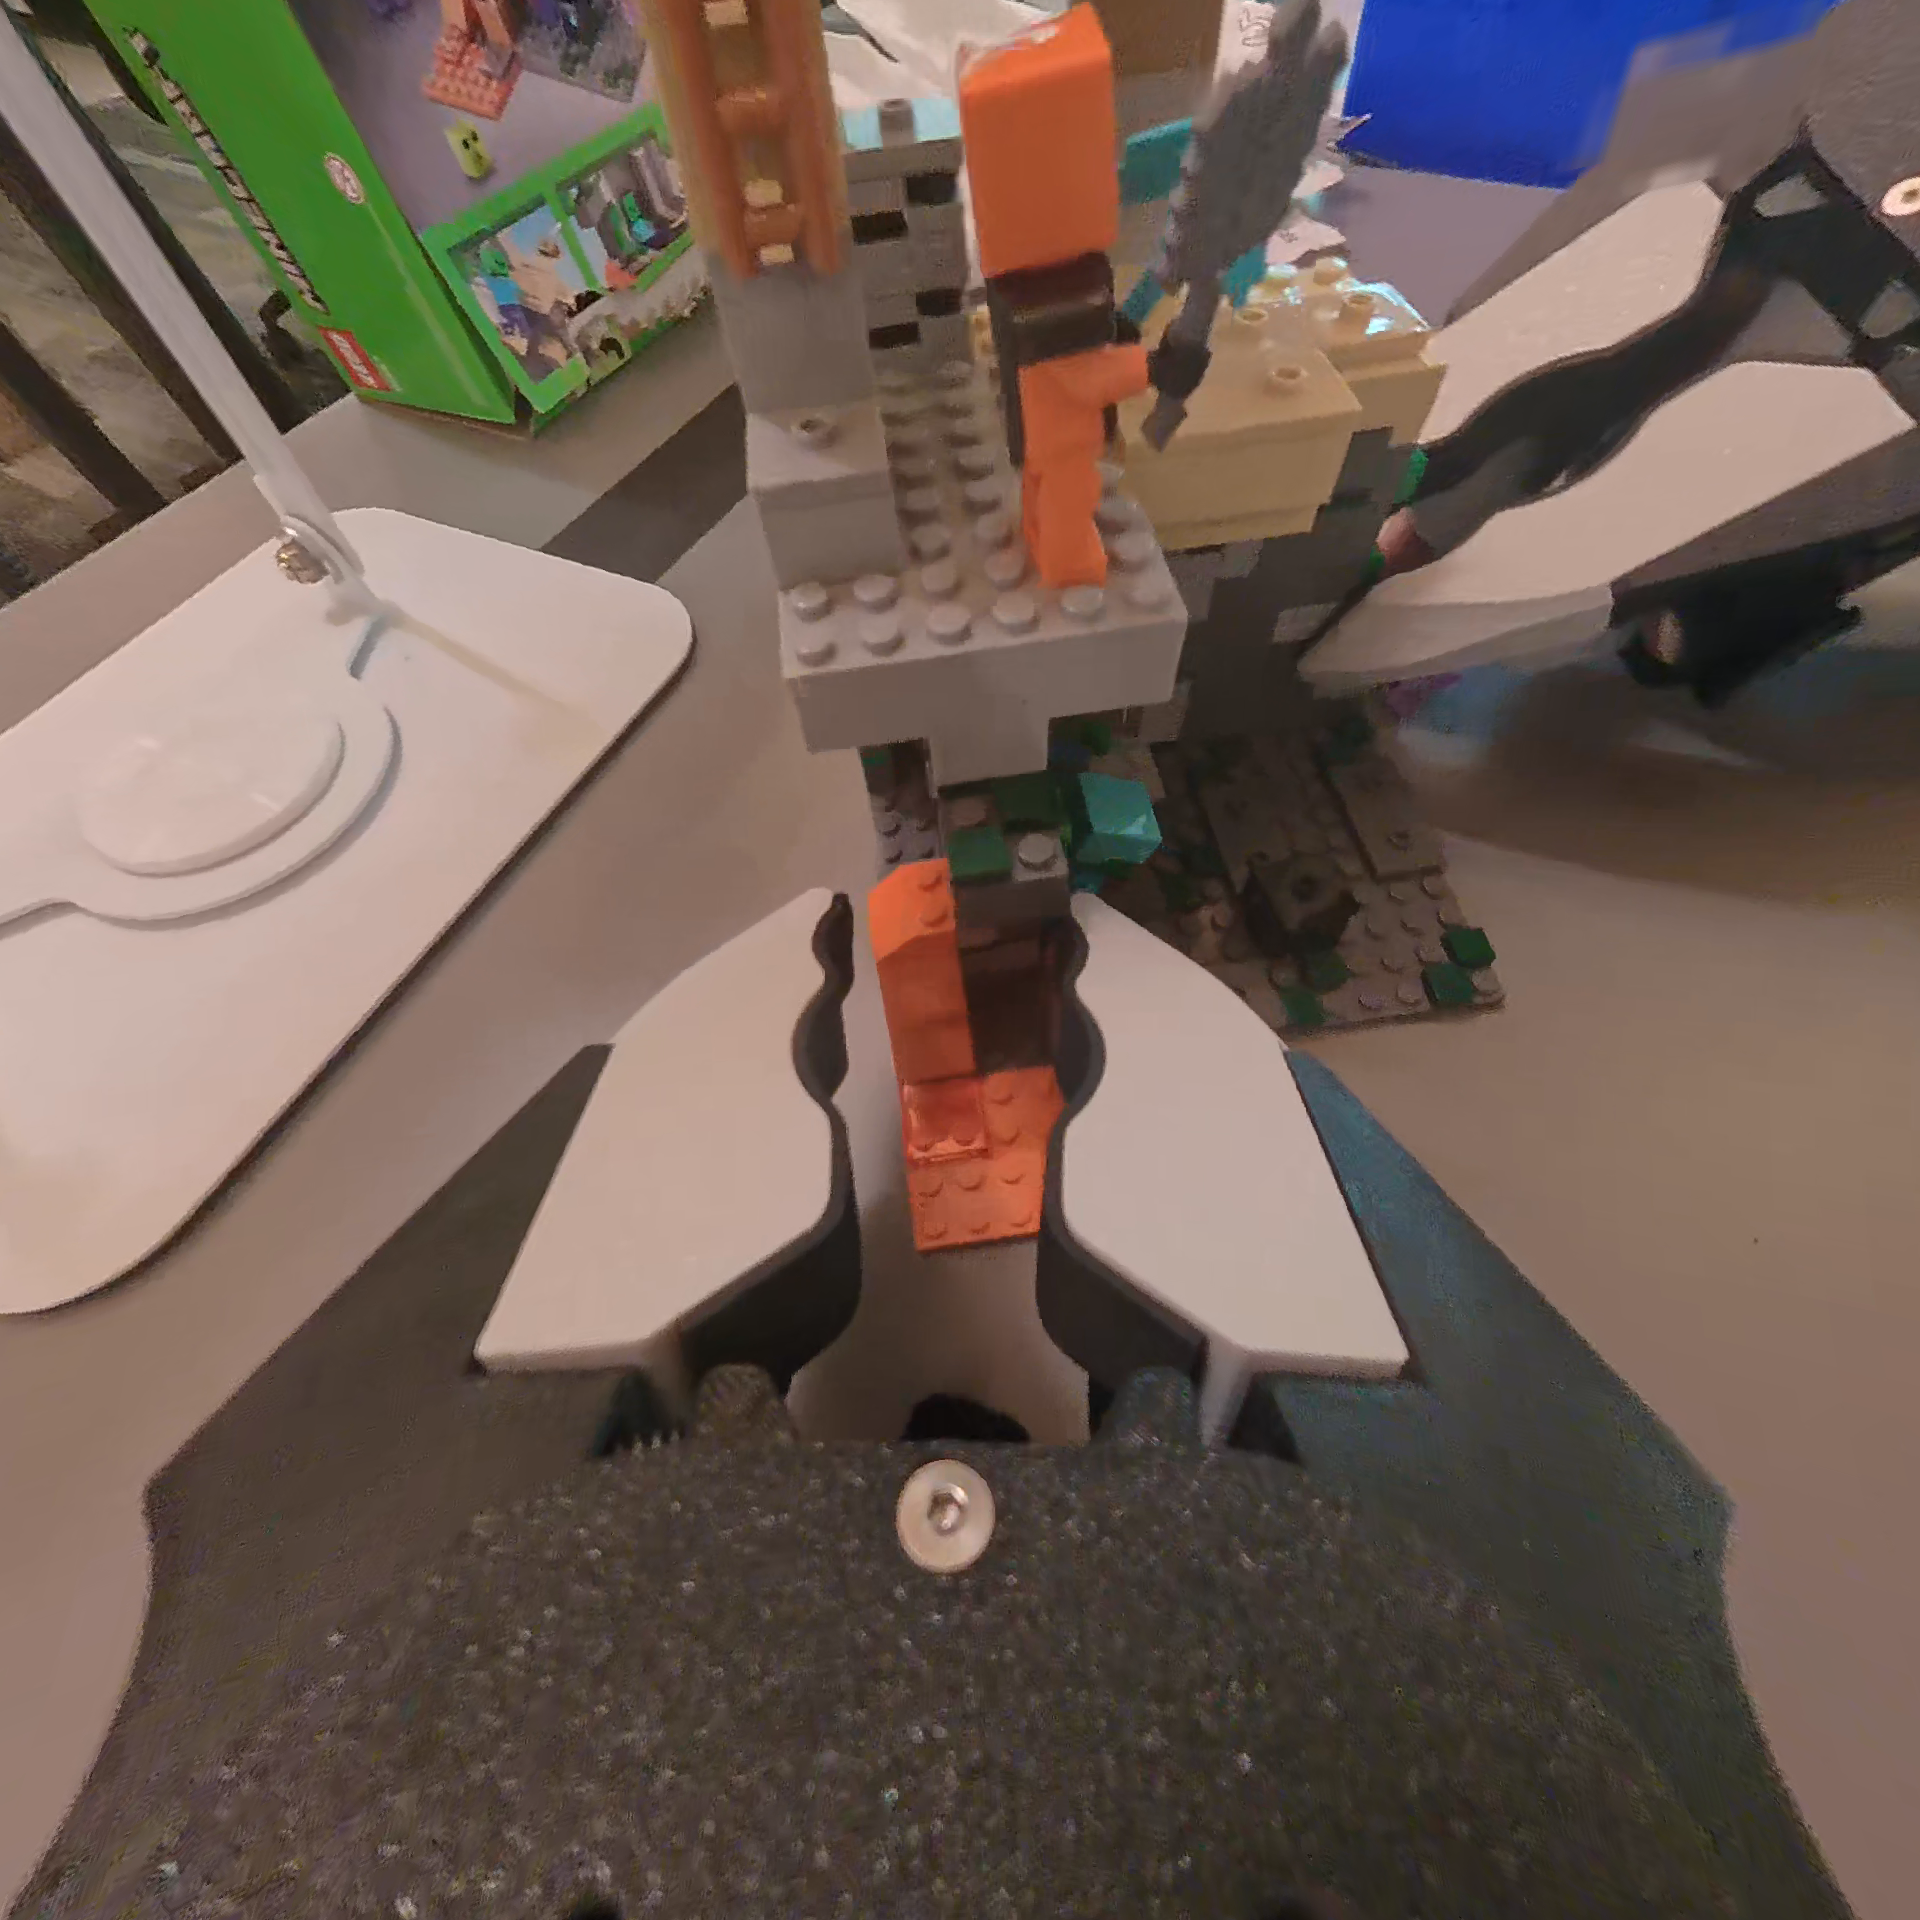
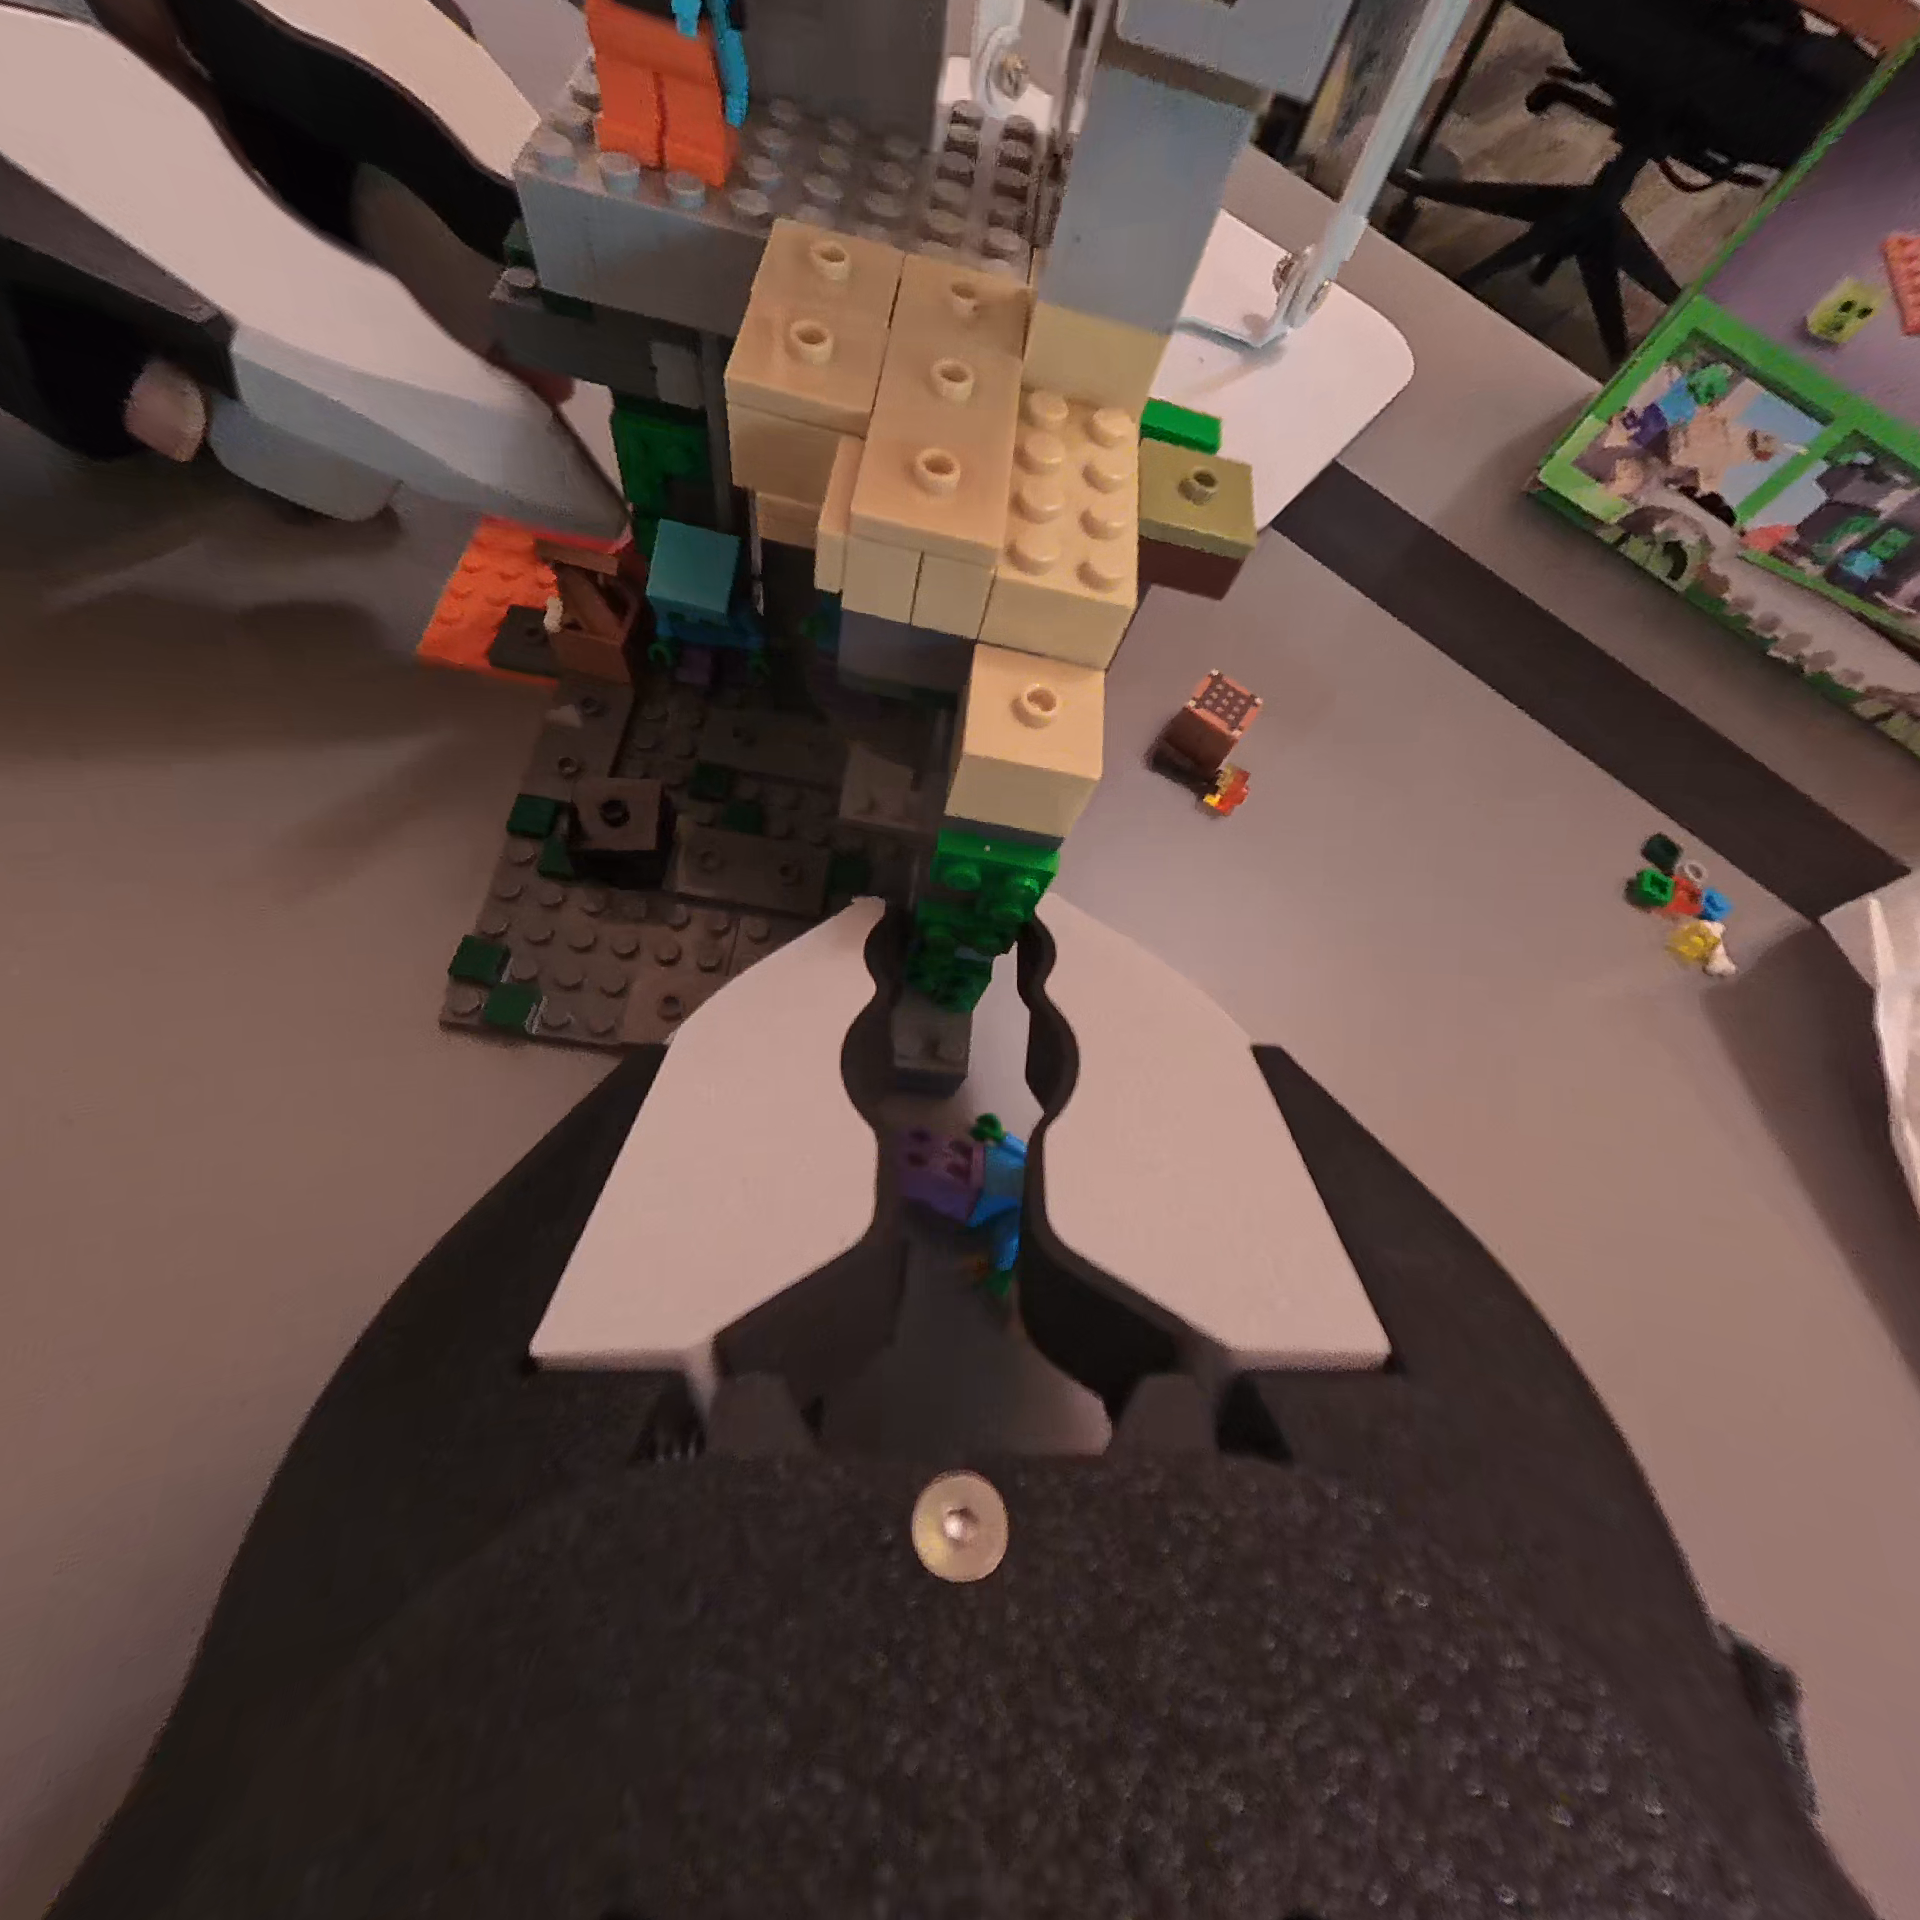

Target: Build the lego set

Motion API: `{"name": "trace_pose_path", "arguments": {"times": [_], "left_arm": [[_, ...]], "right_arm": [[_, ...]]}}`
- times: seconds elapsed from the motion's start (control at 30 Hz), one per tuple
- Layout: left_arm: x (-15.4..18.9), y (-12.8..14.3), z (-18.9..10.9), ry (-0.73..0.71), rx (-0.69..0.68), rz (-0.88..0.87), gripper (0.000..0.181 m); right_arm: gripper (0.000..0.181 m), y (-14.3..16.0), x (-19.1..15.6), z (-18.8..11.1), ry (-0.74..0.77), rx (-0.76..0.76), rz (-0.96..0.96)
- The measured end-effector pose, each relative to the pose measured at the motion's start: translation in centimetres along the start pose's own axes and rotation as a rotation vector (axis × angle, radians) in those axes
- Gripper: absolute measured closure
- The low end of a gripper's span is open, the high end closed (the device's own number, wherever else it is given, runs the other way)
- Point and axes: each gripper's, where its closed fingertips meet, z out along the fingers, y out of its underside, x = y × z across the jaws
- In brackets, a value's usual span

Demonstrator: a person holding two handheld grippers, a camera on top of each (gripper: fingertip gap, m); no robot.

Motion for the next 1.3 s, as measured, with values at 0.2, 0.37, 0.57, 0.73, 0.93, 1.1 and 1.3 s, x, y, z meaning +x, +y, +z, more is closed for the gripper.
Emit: {"name": "trace_pose_path", "arguments": {"times": [0.2,0.37,0.57,0.73,0.93,1.1,1.3], "left_arm": [[-1.9,-0.1,-0.3,-0.081,0.017,-0.041,0.152],[-2.1,0.0,-0.3,-0.095,0.011,-0.019,0.151],[-2.2,0.1,-1.1,-0.097,0.018,0.005,0.15],[-1.4,0.0,-1.3,-0.067,0.012,0.031,0.15],[-0.7,-0.6,-0.8,-0.056,0.027,0.046,0.15],[-1.0,-1.5,-0.3,-0.086,0.048,0.037,0.155],[-1.7,-1.6,0.0,-0.117,0.052,0.027,0.154]], "right_arm": [[0.159,0.3,-0.9,-0.6,0.037,-0.038,0.014],[0.159,0.2,-1.6,-0.9,0.023,-0.033,0.028],[0.15,-0.6,-1.7,-1.7,-0.052,0.042,0.016],[0.149,-0.2,-1.6,-1.7,-0.059,0.052,-0.039],[0.153,0.7,-1.3,-1.1,-0.039,0.017,-0.028],[0.16,0.6,-1.6,-1.0,-0.008,0.008,-0.073],[0.16,0.5,-2.0,-1.0,-0.005,0.011,-0.099]]}}
